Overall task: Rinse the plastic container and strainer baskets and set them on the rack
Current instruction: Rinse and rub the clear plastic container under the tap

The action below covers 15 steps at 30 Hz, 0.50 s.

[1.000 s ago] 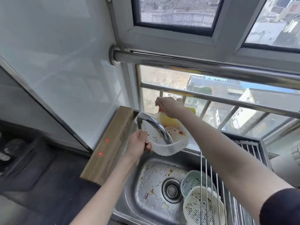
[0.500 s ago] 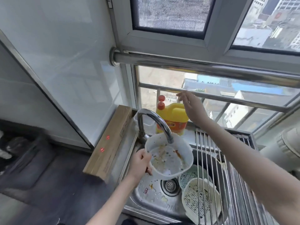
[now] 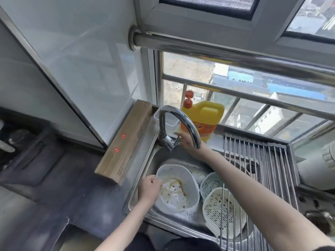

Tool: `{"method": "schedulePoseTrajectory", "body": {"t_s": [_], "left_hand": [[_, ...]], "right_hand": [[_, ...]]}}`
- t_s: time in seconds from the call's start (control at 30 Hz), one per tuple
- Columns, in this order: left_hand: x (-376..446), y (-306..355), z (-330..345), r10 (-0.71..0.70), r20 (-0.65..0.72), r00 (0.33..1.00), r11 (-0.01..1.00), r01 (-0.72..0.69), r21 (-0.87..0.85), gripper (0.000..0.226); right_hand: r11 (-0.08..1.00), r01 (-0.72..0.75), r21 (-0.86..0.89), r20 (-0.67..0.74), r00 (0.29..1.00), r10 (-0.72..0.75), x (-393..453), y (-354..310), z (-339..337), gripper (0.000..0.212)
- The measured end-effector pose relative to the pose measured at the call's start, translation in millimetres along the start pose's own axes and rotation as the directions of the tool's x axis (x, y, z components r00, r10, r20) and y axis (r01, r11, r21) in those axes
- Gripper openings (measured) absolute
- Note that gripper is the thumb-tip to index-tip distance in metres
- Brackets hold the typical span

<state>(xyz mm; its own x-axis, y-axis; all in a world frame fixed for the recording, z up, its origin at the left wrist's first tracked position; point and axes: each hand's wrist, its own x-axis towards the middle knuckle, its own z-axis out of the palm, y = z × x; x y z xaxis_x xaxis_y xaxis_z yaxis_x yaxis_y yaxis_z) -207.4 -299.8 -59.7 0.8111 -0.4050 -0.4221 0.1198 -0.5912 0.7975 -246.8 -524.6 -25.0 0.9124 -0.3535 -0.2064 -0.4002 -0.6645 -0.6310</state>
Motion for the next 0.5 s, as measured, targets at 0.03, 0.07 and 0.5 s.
{"method": "schedulePoseTrajectory", "body": {"t_s": [0.03, 0.07, 0.5], "left_hand": [[2, 0, 1, -0.006, -0.009, 1.000, 1.000, 0.006, -0.009, 0.042], [4, 0, 2, -0.011, -0.012, 1.000, 1.000, 0.011, -0.018, 0.041], [23, 7, 18, -0.088, 0.155, 0.984, 0.984, 0.111, -0.142, 0.027]], "right_hand": [[1.000, 0.006, -0.011, 0.005, 1.000, -0.006, 6, 3, 1, 0.040], [0.999, 0.019, -0.032, 0.005, 1.000, -0.019, 12, 5, 2, 0.036], [0.992, 0.082, -0.095, -0.012, 0.996, -0.084, 17, 7, -10, 0.020]]}}
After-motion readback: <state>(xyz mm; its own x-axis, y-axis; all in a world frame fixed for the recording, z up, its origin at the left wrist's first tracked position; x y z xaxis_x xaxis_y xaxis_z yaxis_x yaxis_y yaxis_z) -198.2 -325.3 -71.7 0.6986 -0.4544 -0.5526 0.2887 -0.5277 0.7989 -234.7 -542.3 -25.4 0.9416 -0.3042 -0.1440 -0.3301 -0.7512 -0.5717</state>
